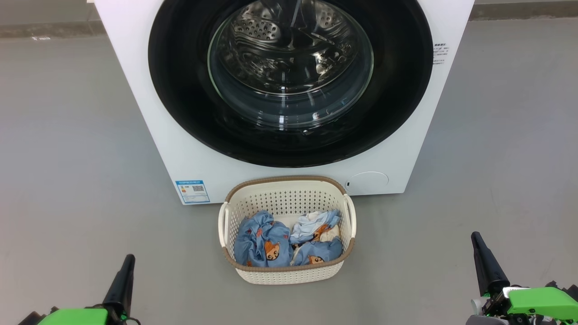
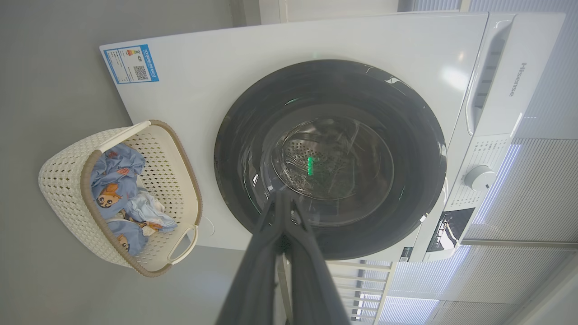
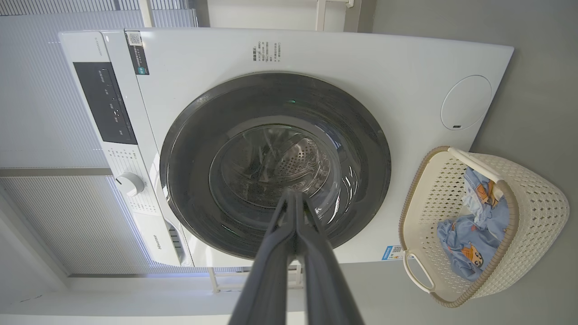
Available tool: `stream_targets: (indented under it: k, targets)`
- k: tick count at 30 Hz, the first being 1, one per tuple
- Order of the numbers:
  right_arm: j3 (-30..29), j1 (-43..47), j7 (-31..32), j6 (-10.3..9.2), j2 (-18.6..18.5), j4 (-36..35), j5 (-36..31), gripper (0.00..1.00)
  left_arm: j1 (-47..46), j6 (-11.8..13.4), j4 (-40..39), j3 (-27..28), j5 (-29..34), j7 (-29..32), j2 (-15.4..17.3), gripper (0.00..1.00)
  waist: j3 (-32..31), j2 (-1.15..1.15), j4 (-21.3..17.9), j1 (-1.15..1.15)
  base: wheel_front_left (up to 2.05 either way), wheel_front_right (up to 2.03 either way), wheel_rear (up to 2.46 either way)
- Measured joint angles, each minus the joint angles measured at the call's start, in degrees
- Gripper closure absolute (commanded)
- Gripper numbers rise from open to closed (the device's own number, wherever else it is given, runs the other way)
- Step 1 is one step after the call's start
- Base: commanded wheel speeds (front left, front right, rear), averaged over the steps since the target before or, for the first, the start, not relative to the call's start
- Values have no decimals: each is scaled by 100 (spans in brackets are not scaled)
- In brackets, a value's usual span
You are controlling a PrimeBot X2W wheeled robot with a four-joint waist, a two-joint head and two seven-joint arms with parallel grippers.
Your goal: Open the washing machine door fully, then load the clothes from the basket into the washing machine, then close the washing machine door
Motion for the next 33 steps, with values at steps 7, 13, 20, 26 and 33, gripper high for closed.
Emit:
stream_targets:
  k: [7,13,20,26,33]
  targets:
    - [0,0,0,0,0,0,0,100,0,0,0,0,0,0,0,100,0,0,0,0,0,0,0]
    - [0,0,0,0,0,0,0,100,0,0,0,0,0,0,0,100,0,0,0,0,0,0,0]
    - [0,0,0,0,0,0,0,100,0,0,0,0,0,0,0,100,0,0,0,0,0,0,0]
    - [0,0,-1,0,0,0,0,100,0,0,0,0,0,0,0,100,0,0,0,0,0,0,0]
    - [0,0,0,0,0,0,0,100,0,0,0,0,0,0,0,100,0,0,0,0,0,0,0]
